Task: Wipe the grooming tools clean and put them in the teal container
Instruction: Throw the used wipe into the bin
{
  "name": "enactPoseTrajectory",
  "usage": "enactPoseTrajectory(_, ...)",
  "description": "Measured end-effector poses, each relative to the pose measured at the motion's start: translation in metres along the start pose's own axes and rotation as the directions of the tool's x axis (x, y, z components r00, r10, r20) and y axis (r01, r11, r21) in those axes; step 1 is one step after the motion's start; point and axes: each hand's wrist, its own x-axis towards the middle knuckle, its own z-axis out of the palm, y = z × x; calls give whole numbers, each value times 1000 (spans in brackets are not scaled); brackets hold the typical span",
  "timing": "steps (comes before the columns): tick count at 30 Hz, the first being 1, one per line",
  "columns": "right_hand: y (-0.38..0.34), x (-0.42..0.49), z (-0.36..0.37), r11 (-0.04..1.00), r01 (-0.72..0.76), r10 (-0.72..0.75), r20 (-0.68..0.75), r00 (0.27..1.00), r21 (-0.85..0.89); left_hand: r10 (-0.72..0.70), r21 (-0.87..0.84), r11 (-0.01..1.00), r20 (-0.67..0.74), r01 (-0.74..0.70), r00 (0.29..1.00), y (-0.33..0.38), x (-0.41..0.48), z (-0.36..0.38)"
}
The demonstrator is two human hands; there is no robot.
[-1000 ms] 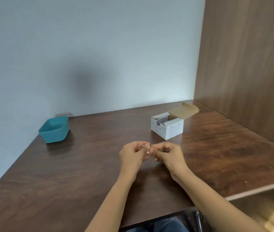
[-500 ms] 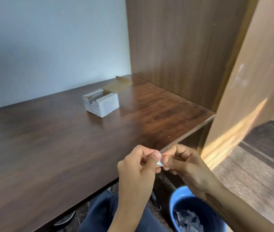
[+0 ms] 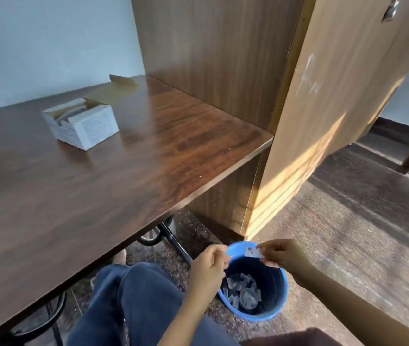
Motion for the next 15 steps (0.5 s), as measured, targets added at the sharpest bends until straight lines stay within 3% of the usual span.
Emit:
enactPoseTrajectory(3, 42, 34, -3, 988, -110, 104, -62, 993, -112, -64, 42, 997, 9, 63, 998, -18, 5, 5)
enactPoseTrajectory(8, 92, 65, -6, 940, -338, 338, 6, 941, 34, -77, 35, 997, 21, 76, 997, -24, 7, 10)
enactPoseTrajectory(11, 111, 67, -4, 897, -442, 443, 6, 897, -14, -76, 34, 997, 15, 76, 997, -24, 5, 8)
enactPoseTrajectory(15, 115, 65, -1, 868, -486, 490, 27, 871, -100, -60, 50, 997, 2, 60, 998, -19, 5, 3)
